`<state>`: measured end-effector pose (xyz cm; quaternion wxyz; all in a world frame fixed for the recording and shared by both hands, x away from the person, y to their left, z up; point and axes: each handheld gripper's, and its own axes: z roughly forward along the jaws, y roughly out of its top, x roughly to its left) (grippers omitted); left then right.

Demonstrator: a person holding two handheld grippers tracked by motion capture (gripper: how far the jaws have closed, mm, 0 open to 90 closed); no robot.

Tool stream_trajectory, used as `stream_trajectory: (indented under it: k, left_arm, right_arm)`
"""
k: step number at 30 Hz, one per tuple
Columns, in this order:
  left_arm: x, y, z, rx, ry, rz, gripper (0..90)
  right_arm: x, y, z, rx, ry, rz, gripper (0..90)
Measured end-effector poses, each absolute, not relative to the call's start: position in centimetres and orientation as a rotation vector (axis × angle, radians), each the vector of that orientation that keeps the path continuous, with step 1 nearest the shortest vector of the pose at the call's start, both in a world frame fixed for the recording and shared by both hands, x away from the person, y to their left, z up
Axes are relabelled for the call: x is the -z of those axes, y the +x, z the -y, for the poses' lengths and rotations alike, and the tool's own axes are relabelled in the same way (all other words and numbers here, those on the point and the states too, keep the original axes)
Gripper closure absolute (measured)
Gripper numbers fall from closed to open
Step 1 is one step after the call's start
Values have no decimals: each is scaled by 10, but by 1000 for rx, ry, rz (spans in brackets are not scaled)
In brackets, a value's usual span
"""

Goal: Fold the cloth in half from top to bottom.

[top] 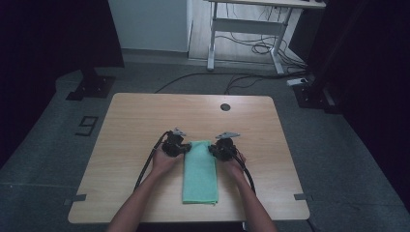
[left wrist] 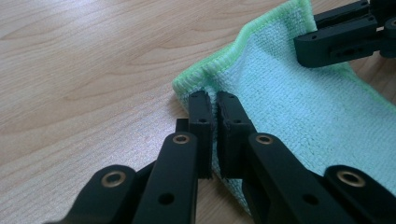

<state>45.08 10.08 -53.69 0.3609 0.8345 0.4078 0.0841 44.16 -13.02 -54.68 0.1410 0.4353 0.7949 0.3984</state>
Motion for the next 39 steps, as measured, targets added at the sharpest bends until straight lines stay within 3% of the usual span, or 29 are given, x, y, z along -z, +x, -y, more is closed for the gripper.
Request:
stream_trajectory:
  k: [23, 31, 39]
  left_arm:
    - [508, 450, -98, -258, 2093, -996, 868]
    - [481, 452, -102, -312, 2048, -957, 868]
    - [495, 449, -101, -302, 2070, -954, 866]
  right_arm:
    - [524, 439, 141, -1227, 1228, -2217, 822]
    - [493, 439, 143, -1277, 1165, -2160, 821]
    - [501, 434, 142, -1264, 1166, -2178, 819]
